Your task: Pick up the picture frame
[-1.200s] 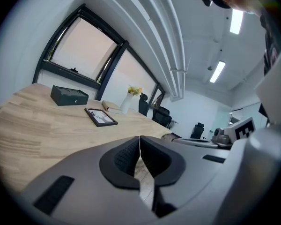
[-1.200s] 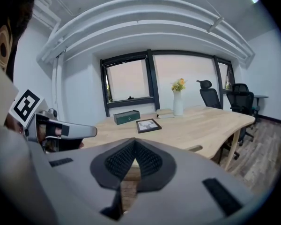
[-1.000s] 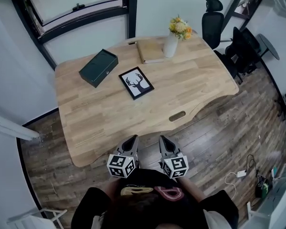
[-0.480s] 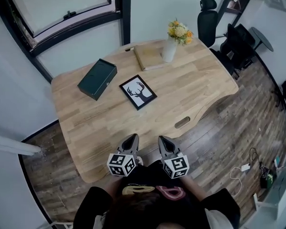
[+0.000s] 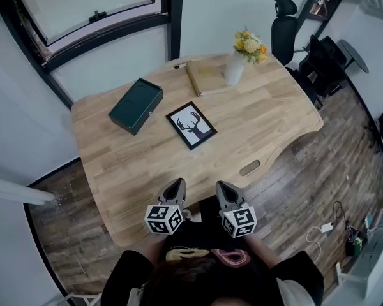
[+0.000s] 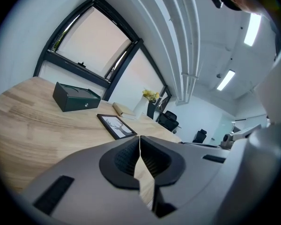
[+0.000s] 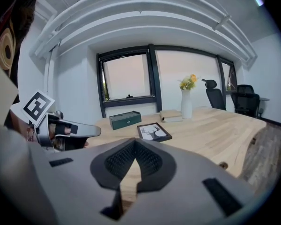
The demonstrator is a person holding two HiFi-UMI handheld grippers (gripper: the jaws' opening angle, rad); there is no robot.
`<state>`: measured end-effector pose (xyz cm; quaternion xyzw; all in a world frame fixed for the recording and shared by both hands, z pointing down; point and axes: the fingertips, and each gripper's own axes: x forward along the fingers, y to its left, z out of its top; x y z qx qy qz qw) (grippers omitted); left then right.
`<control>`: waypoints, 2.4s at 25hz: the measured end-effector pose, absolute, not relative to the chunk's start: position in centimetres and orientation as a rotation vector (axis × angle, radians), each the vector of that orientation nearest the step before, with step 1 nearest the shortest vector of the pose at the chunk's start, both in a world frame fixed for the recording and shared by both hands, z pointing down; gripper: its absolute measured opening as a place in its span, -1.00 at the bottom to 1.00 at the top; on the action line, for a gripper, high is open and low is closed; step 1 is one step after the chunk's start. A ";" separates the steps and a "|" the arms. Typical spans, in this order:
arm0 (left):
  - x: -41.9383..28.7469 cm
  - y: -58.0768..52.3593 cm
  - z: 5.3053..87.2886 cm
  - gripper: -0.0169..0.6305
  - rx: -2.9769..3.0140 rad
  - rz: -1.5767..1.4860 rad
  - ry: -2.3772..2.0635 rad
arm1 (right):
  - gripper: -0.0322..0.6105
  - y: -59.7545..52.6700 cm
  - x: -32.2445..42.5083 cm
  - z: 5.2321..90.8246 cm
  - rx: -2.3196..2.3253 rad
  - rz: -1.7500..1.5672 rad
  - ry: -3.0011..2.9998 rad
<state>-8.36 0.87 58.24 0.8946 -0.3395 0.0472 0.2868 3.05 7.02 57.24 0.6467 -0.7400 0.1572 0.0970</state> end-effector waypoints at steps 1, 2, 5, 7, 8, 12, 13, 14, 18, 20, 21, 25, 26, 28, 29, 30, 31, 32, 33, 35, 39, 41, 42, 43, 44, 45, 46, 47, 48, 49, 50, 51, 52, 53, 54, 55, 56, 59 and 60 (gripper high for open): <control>-8.6 0.6 58.3 -0.89 2.380 0.124 -0.922 | -0.87 6.6 3.0 57.2 1.902 0.460 -2.197; -8.7 0.4 58.4 -0.89 2.370 0.122 -0.936 | -0.87 6.2 2.8 57.2 1.884 0.449 -2.205; -9.1 -0.4 58.7 -0.89 2.338 0.115 -0.974 | -0.87 5.1 2.4 57.3 1.830 0.432 -2.233; -8.9 -1.0 58.9 -0.89 2.324 0.111 -0.993 | -0.87 4.3 2.5 57.3 1.808 0.437 -2.251; -8.7 -1.2 58.9 -0.89 2.319 0.111 -1.001 | -0.87 3.9 2.7 57.3 1.798 0.437 -2.259; -7.9 -2.2 58.8 -0.89 2.300 0.108 -1.040 | -0.87 2.2 4.2 57.4 1.761 0.443 -2.269; -7.8 -2.5 58.7 -0.89 2.294 0.107 -1.051 | -0.87 1.7 4.6 57.4 1.756 0.446 -2.267; -7.7 -2.7 58.7 -0.89 2.285 0.106 -1.065 | -0.87 1.1 5.0 57.5 1.750 0.447 -2.263; -7.4 -3.7 59.0 -0.89 2.234 0.111 -1.118 | -0.87 -1.3 5.9 57.4 1.710 0.440 -2.280; -7.2 -4.3 59.1 -0.89 2.208 0.110 -1.148 | -0.87 -2.3 6.0 57.3 1.683 0.440 -2.309; -7.0 -4.6 59.0 -0.89 2.197 0.109 -1.164 | -0.87 -2.7 6.1 57.4 1.671 0.440 -2.318; -5.9 -5.9 59.0 -0.89 2.171 0.114 -1.213 | -0.87 -4.4 7.7 58.0 1.633 0.461 -2.307; -5.5 -6.3 59.0 -0.89 2.167 0.118 -1.222 | -0.87 -5.0 8.1 58.1 1.624 0.467 -2.309; -4.8 -7.5 59.0 -0.89 2.160 0.120 -1.246 | -0.87 -6.2 8.9 58.0 1.607 0.468 -2.323; -4.5 -8.2 58.9 -0.89 2.154 0.114 -1.261 | -0.87 -6.8 9.3 57.9 1.598 0.467 -2.330; -4.2 -8.8 58.7 -0.89 2.146 0.103 -1.277 | -0.87 -7.3 9.7 57.9 1.590 0.467 -2.336; -4.0 -9.4 58.5 -0.89 2.138 0.092 -1.292 | -0.87 -7.9 10.0 57.9 1.583 0.469 -2.342; -3.7 -9.9 58.4 -0.89 2.131 0.086 -1.306 | -0.87 -8.3 10.4 57.9 1.576 0.472 -2.346; -3.3 -10.3 58.3 -0.89 2.127 0.087 -1.316 | -0.87 -8.8 10.8 57.9 1.570 0.476 -2.349; -2.8 -10.8 58.4 -0.89 2.124 0.101 -1.331 | -0.87 -9.6 11.4 58.0 1.560 0.489 -2.358; -2.2 -11.3 59.0 -0.89 2.088 0.120 -1.369 | -0.87 -10.7 12.6 58.2 1.551 0.539 -2.386; -1.8 -11.4 59.2 -0.89 2.069 0.125 -1.382 | -0.87 -11.1 13.3 58.3 1.544 0.553 -2.384; -1.6 -11.5 59.2 -0.89 2.064 0.127 -1.385 | -0.87 -11.4 13.5 58.3 1.538 0.543 -2.378; -1.5 -11.6 59.2 -0.89 2.061 0.127 -1.388 | -0.87 -11.8 13.7 58.1 1.529 0.521 -2.374; -1.3 -11.7 59.1 -0.89 2.062 0.126 -1.392 | -0.87 -12.2 13.9 57.8 1.518 0.495 -2.375; -1.2 -11.9 58.9 -0.89 2.064 0.125 -1.397 | -0.87 -12.7 14.1 57.5 1.510 0.472 -2.378; -1.2 -12.0 58.8 -0.89 2.066 0.123 -1.402 | -0.87 -13.2 14.3 57.2 1.510 0.457 -2.380; -1.1 -12.2 58.6 -0.89 2.068 0.121 -1.407 | -0.87 -13.6 14.6 56.9 1.519 0.448 -2.379; -1.1 -12.3 58.5 -0.89 2.072 0.118 -1.411 | -0.87 -14.1 14.9 56.7 1.534 0.443 -2.376; -1.1 -12.5 58.2 -0.89 2.077 0.114 -1.415 | -0.87 -14.4 15.2 56.5 1.549 0.439 -2.372; -1.1 -12.8 58.0 -0.89 2.083 0.110 -1.420 | -0.87 -14.7 15.4 56.3 1.561 0.435 -2.370; -1.2 -13.0 57.7 -0.89 2.090 0.106 -1.426 | -0.87 -15.0 15.5 56.1 1.565 0.427 -2.370; -1.3 -13.2 57.5 -0.89 2.095 0.101 -1.431 | -0.87 -15.2 15.5 55.9 1.565 0.415 -2.372; -1.4 -13.4 57.3 -0.89 2.100 0.096 -1.436 | -0.87 -15.4 15.4 55.6 1.564 0.403 -2.375; -1.5 -13.6 57.1 -0.89 2.104 0.092 -1.439 | -0.87 -15.6 15.3 55.4 1.563 0.392 -2.379; -1.6 -13.9 56.9 -0.89 2.110 0.090 -1.441 | -0.87 -15.8 15.2 55.3 1.564 0.385 -2.382; -1.7 -14.1 56.8 -0.89 2.114 0.088 -1.443 | -0.87 -15.9 15.0 55.1 1.565 0.381 -2.384; -1.8 -14.5 56.6 -0.89 2.125 0.084 -1.450 | -0.87 -16.4 14.4 54.9 1.557 0.378 -2.390; -1.9 -14.7 56.4 -0.89 2.128 0.083 -1.455 | -0.87 -16.6 14.2 54.9 1.545 0.380 -2.391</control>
